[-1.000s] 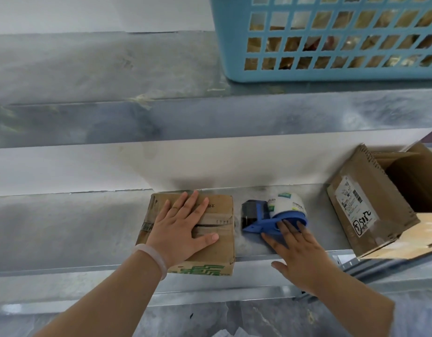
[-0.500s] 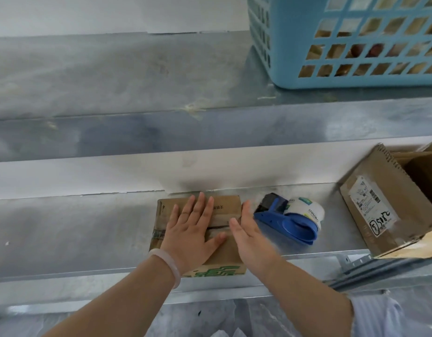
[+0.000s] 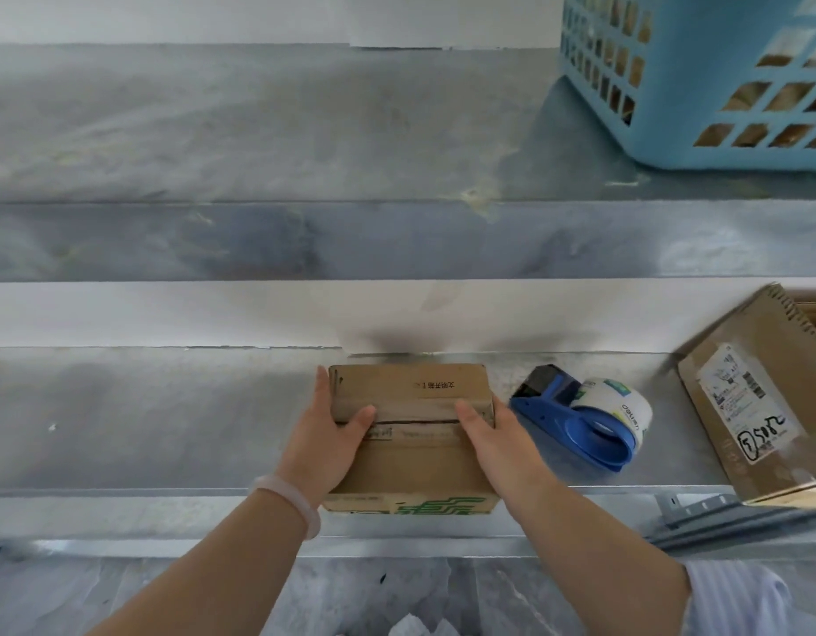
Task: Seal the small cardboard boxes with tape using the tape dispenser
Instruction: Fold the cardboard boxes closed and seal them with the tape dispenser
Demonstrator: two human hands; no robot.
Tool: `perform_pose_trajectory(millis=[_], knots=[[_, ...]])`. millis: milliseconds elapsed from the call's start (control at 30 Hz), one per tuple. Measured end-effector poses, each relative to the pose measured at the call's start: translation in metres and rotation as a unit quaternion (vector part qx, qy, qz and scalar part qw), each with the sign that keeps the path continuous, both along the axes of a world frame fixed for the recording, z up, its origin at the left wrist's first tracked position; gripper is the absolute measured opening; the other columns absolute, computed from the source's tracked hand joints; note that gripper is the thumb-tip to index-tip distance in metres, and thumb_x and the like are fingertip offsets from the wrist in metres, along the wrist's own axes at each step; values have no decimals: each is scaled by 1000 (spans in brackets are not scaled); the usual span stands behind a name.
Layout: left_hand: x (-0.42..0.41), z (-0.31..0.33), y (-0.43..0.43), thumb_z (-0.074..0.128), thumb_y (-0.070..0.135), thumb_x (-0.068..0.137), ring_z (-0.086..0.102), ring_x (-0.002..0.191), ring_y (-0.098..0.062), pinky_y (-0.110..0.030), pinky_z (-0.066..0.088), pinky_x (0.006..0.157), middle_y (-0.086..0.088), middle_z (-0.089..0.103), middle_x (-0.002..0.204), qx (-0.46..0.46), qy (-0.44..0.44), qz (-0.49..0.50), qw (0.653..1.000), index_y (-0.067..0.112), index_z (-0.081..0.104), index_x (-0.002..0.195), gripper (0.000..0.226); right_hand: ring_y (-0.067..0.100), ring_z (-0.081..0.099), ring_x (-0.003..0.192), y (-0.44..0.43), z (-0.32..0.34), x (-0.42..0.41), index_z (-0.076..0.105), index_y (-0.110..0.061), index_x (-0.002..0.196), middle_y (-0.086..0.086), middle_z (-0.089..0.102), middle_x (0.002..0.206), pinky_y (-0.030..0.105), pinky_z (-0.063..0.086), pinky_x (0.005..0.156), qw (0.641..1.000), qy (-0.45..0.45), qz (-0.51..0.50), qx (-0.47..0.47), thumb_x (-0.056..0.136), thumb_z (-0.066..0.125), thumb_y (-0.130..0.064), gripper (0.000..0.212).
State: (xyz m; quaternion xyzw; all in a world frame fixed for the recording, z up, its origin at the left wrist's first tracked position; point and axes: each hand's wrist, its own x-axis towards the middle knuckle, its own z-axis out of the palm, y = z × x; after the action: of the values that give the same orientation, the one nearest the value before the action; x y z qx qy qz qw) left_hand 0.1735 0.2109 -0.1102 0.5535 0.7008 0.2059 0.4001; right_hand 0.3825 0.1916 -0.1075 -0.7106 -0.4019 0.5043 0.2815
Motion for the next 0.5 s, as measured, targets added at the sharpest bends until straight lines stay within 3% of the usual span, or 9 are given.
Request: perform_pose_trajectory(millis=[67, 233, 333, 400, 500], knots=[[-2, -2, 2, 52, 44, 95, 49, 106, -18, -31, 41, 91, -2, 47, 139, 1, -25, 6, 1000, 29, -1, 154, 81, 14, 55, 106, 2, -4, -3, 43, -32, 141, -9, 59, 118, 32, 45, 93, 1000, -24, -1, 10, 94, 50, -52, 51], [-7, -5, 0, 37, 31, 103, 48, 102, -9, -26, 36, 90, 6, 49, 132, 12, -96, 14, 995, 34, 12, 153, 56, 10, 55, 103, 0, -5, -2, 43, -34, 141, -9, 58, 118, 32, 45, 88, 1000, -14, 6, 4, 101, 37, -45, 41], [-8, -4, 0, 32, 33, 104, 49, 103, -6, -27, 35, 93, 9, 48, 129, 9, -138, 37, 990, 38, 16, 151, 50, 20, 44, 129, 0, -3, 0, 30, -31, 150, -2, 46, 144, 43, 36, 110, 999, -28, 10, -16, 102, 29, -48, 51], [-8, -7, 0, 30, 39, 104, 42, 123, -14, -29, 31, 105, 7, 37, 146, 14, -95, 32, 995, 38, 10, 152, 52, 21, 29, 142, -2, -1, 1, 10, -31, 155, -1, 27, 157, 43, 24, 117, 998, -56, 28, -12, 102, 26, -50, 59], [-10, -4, -6, 27, 49, 100, 3, 147, -8, -28, 6, 118, 13, -1, 161, 139, 64, -79, 985, 36, -5, 151, 62, 7, 6, 147, -12, 8, 4, -9, -39, 152, -16, -1, 161, 39, 13, 121, 977, -155, 119, 90, 96, 30, -59, 71]])
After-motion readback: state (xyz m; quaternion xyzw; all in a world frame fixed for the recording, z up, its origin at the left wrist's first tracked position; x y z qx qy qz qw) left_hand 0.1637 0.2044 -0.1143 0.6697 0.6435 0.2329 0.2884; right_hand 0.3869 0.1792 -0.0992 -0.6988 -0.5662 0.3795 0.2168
